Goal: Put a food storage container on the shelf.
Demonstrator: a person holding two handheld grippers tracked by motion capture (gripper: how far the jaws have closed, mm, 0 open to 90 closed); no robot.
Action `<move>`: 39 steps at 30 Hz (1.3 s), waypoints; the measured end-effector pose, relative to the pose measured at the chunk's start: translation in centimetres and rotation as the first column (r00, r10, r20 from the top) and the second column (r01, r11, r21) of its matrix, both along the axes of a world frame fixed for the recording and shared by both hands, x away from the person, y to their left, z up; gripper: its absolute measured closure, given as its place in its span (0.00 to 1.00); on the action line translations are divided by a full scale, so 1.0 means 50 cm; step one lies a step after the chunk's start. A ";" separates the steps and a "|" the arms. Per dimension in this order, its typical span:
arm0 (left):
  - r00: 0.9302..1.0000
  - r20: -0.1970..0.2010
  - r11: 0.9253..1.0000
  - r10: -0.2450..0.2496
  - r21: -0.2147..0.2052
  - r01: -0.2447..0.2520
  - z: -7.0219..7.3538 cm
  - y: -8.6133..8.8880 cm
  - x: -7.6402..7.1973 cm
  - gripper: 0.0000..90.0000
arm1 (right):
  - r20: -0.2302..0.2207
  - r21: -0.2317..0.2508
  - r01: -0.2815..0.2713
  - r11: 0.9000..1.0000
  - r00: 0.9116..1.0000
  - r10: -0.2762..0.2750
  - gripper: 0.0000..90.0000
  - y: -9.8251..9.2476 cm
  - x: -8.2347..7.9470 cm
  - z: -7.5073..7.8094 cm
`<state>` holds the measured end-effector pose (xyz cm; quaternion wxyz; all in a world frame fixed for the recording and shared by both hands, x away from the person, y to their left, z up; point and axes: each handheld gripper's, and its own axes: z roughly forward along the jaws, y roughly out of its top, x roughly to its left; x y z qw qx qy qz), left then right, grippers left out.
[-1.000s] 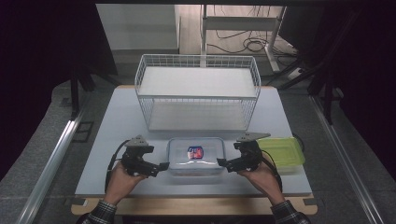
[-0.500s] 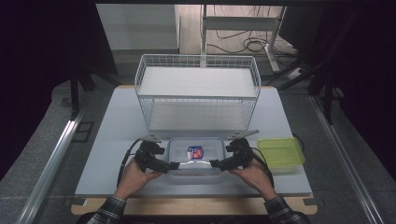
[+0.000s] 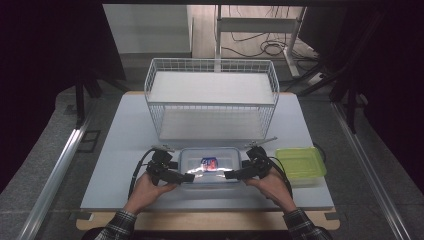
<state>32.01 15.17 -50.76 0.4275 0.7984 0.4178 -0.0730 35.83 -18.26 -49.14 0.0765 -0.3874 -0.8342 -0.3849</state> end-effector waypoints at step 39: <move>0.993 -0.016 0.969 0.113 -0.218 -0.114 0.015 0.055 -0.041 0.58 | 0.024 0.178 0.075 0.981 0.996 -0.080 0.58 -0.069 -0.042 0.031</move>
